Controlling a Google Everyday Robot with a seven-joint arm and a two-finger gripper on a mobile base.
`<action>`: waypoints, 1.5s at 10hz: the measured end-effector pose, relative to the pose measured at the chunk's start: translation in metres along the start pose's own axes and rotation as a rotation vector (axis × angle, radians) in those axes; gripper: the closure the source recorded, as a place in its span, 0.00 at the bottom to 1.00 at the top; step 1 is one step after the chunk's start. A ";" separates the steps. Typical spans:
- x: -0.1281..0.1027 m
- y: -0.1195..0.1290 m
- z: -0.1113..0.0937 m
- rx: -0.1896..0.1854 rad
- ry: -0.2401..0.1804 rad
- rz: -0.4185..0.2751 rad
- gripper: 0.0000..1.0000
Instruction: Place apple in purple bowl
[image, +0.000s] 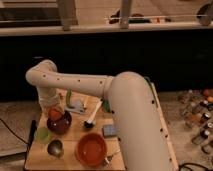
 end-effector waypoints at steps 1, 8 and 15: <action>0.001 0.000 0.000 -0.006 -0.004 0.000 0.26; 0.001 -0.001 0.001 -0.019 -0.016 -0.006 0.20; 0.001 -0.002 -0.006 -0.025 -0.010 -0.027 0.20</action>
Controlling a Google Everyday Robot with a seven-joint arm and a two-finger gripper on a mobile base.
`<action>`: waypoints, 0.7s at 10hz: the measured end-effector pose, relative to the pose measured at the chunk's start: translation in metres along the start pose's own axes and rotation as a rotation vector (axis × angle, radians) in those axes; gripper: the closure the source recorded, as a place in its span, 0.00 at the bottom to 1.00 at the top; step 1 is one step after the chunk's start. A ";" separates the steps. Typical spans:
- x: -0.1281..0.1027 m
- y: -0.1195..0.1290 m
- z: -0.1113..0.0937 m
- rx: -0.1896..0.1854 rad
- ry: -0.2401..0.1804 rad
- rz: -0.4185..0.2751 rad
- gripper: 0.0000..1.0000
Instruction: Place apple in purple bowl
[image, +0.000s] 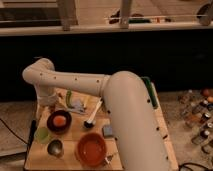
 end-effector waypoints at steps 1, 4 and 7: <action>0.000 0.000 -0.002 -0.005 0.007 -0.007 0.20; 0.000 0.002 -0.011 -0.013 0.027 -0.018 0.20; 0.000 0.004 -0.018 -0.017 0.043 -0.023 0.20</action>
